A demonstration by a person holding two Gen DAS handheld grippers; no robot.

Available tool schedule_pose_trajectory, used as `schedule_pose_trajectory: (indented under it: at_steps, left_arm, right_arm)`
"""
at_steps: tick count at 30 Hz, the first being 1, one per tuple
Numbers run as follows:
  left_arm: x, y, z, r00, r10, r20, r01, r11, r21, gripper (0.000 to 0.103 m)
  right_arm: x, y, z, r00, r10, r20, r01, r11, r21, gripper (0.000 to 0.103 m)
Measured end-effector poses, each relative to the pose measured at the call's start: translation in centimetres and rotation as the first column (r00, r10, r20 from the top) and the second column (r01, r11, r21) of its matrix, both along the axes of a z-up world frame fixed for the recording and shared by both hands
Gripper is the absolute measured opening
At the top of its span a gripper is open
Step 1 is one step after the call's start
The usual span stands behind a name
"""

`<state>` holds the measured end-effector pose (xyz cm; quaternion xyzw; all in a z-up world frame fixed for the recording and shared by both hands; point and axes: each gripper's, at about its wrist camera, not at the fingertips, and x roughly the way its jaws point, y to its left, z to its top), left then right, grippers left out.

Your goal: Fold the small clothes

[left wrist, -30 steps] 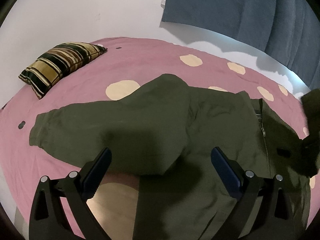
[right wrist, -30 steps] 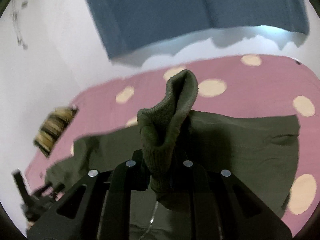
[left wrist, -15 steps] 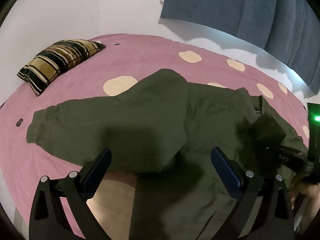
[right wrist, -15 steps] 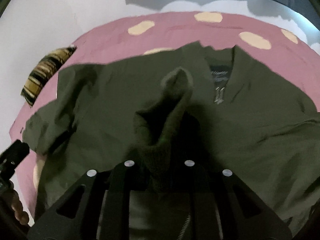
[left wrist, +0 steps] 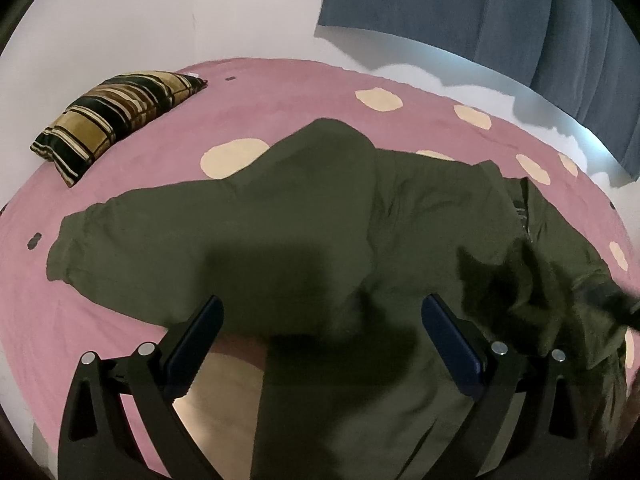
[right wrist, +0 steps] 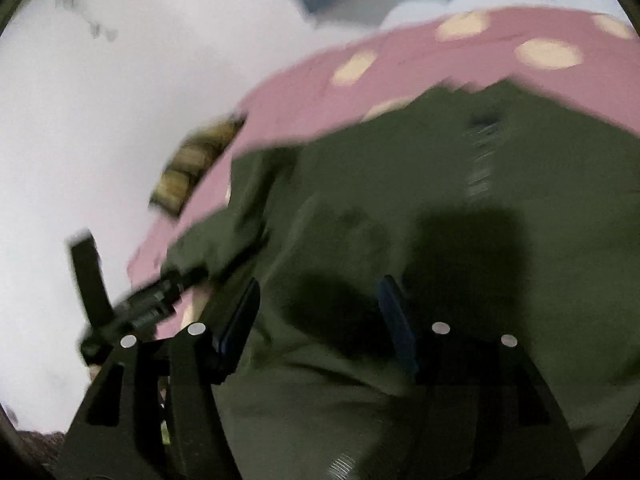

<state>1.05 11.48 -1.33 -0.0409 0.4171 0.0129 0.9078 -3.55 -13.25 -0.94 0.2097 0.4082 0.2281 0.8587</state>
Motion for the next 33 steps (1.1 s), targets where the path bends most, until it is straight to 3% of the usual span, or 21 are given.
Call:
schedule_pose_trajectory:
  at_steps: [2,5,7,10,14,16,18,20,21,22,25,28,33]
  left_arm:
    - [0.0,-0.2,-0.2,1.0,-0.004,-0.004,0.004,1.0,0.0,0.099]
    - [0.0,-0.6,-0.6,1.0,-0.014,-0.011,0.014,1.0,0.006,0.099]
    - [0.0,-0.8,-0.7,1.0,-0.019,-0.015,0.019,1.0,0.008,0.099]
    - [0.0,-0.8,-0.7,0.999,-0.024,-0.021,0.024,1.0,0.005,0.099]
    - [-0.1,-0.4,-0.4,1.0,-0.01,-0.003,0.01,1.0,-0.002,0.099]
    - [0.0,-0.1,-0.5,1.0,-0.001,-0.002,0.0,1.0,-0.009,0.099]
    - [0.2,0.0,-0.7,1.0,0.002,-0.014,-0.003,1.0,-0.016,0.099]
    - [0.2,0.0,-0.8,1.0,0.001,-0.019,-0.001,1.0,-0.019,0.099]
    - [0.2,0.0,-0.9,1.0,-0.002,-0.02,0.001,1.0,-0.02,0.099]
    - [0.1,0.0,-0.9,1.0,-0.002,-0.019,0.002,1.0,-0.02,0.099]
    - [0.1,0.1,-1.0,1.0,0.004,-0.024,-0.004,1.0,-0.027,0.099]
    - [0.2,0.7,-1.1,0.999,0.013,-0.036,-0.015,0.998,-0.059,0.099]
    - [0.0,2.8,-2.0,0.996,0.024,-0.089,-0.037,0.988,-0.151,0.099]
  right_arm:
    - [-1.6,-4.6,1.3,0.991,-0.124,0.054,0.125,0.992,-0.014,0.066]
    - [-3.4,-10.2,1.9,0.963,-0.26,0.066,0.26,0.966,0.002,0.067]
    - [-4.1,-12.1,1.6,0.956,-0.291,0.047,0.289,0.957,0.029,0.067]
    - [-5.4,-14.4,1.3,0.926,-0.371,0.066,0.374,0.926,-0.044,0.067]
    - [-7.0,-20.7,-1.4,0.816,-0.578,-0.003,0.575,0.813,-0.088,0.067]
    - [-7.2,-22.7,-3.4,0.793,-0.604,-0.074,0.602,0.797,-0.054,0.067]
    - [-7.0,-23.6,-5.9,0.814,-0.56,-0.155,0.569,0.822,0.017,0.065]
    - [-6.7,-23.6,-7.3,0.826,-0.53,-0.191,0.548,0.835,0.05,0.048]
    - [-6.6,-23.5,-7.8,0.833,-0.514,-0.203,0.535,0.843,0.062,0.03]
    - [-6.5,-23.2,-8.4,0.839,-0.499,-0.217,0.522,0.85,0.066,0.022]
    - [-6.3,-22.4,-9.7,0.848,-0.489,-0.203,0.505,0.862,0.035,0.016]
    - [-6.8,-23.1,-9.8,0.85,-0.488,-0.198,0.509,0.858,0.067,0.014]
    - [-7.0,-23.3,-9.8,0.859,-0.48,-0.178,0.503,0.856,0.118,0.024]
